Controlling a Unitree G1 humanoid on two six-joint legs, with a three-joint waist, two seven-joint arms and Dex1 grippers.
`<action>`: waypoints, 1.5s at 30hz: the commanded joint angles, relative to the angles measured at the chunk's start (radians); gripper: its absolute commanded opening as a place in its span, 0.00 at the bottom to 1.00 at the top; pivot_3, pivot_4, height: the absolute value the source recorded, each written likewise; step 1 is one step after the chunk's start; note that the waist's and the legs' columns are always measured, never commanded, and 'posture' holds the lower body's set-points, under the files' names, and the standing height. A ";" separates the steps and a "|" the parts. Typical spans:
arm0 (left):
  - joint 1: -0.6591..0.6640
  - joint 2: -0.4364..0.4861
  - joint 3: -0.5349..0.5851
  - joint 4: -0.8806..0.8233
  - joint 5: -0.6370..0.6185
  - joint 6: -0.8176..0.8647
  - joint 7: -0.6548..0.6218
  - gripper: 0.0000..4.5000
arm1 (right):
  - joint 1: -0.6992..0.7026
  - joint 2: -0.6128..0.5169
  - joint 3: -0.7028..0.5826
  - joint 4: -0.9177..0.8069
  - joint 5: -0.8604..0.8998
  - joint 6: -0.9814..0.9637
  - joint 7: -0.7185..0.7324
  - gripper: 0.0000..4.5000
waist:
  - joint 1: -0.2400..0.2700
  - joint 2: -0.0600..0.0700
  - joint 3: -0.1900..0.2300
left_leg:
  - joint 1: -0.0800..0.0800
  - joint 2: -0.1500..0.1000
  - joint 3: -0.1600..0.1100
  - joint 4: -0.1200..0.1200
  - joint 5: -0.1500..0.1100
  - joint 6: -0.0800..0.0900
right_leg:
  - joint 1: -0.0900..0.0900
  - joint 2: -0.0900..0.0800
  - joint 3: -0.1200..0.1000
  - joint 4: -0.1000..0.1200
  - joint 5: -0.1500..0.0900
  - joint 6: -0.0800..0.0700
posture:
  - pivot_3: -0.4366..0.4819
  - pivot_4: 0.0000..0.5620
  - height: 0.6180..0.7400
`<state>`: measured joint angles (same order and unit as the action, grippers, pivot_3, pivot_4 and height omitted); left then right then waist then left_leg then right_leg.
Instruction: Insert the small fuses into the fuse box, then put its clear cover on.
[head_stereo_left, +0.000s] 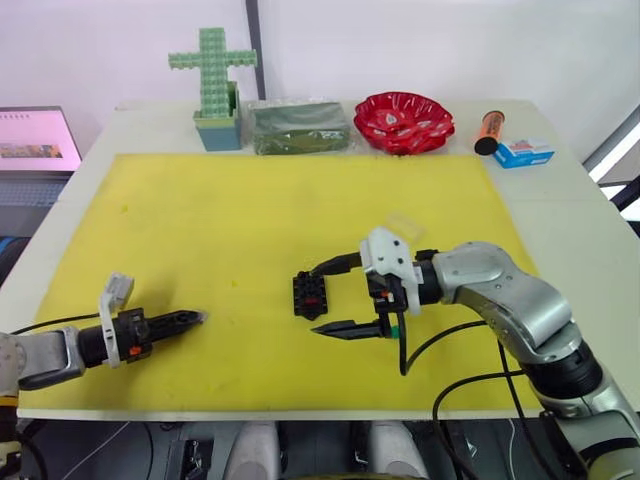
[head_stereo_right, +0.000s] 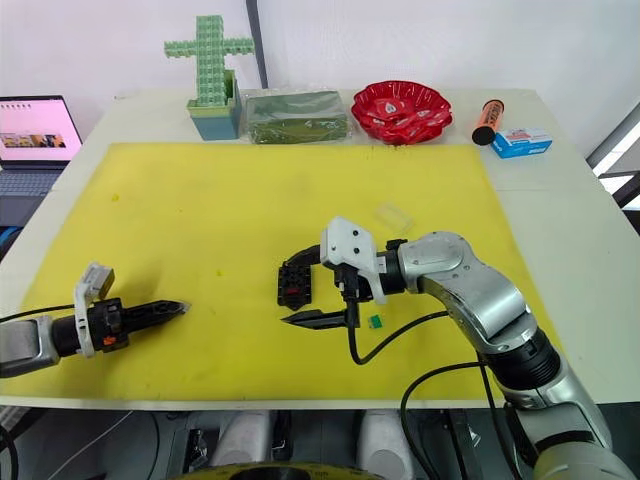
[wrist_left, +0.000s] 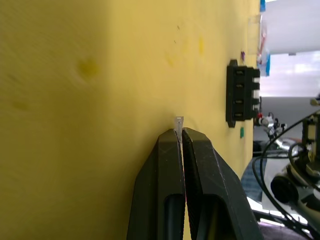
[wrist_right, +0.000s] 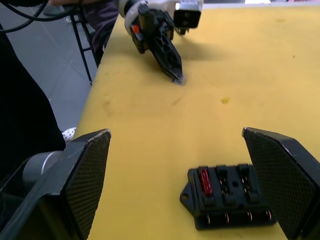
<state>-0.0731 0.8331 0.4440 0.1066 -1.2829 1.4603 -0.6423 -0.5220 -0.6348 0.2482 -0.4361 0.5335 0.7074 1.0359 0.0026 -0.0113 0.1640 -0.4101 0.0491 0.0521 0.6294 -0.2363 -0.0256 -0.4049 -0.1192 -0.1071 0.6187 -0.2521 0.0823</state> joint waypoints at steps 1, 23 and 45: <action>0.004 -0.048 0.074 -0.240 -0.158 -0.031 -0.026 0.01 | -0.039 0.043 -0.137 0.009 0.194 0.192 -0.071 1.00 | 0.005 -0.002 0.001 | 0.000 0.000 0.000 0.000 0.000 0.000 | 0.000 -0.001 0.000 0.000 0.000 0.000 | 0.48 0.27 1.00; -0.105 -0.157 -0.129 -0.551 -0.105 -0.393 -0.072 0.00 | -0.028 0.153 -0.299 0.002 0.593 0.492 -0.352 0.31 | 0.010 -0.003 0.001 | -0.001 0.000 0.001 0.001 0.000 0.000 | 0.006 0.003 0.000 -0.003 0.001 -0.005 | 0.48 0.27 1.00; -0.110 -0.151 -0.195 -0.559 -0.111 -0.436 -0.105 0.00 | -0.033 0.160 -0.242 -0.011 0.661 0.480 -0.421 0.31 | 0.010 -0.003 0.001 | -0.001 0.000 0.001 0.001 0.000 0.000 | 0.006 0.003 0.000 -0.003 0.000 -0.006 | 0.48 0.27 1.00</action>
<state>-0.1734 0.6773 0.2489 -0.4271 -1.3785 1.0388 -0.7417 -0.5483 -0.4803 0.0039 -0.4104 1.1760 1.2001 0.6057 0.0124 -0.0145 0.1654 -0.4113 0.0492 0.0531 0.6303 -0.2360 -0.0254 -0.3990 -0.1160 -0.1070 0.6152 -0.2519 0.0762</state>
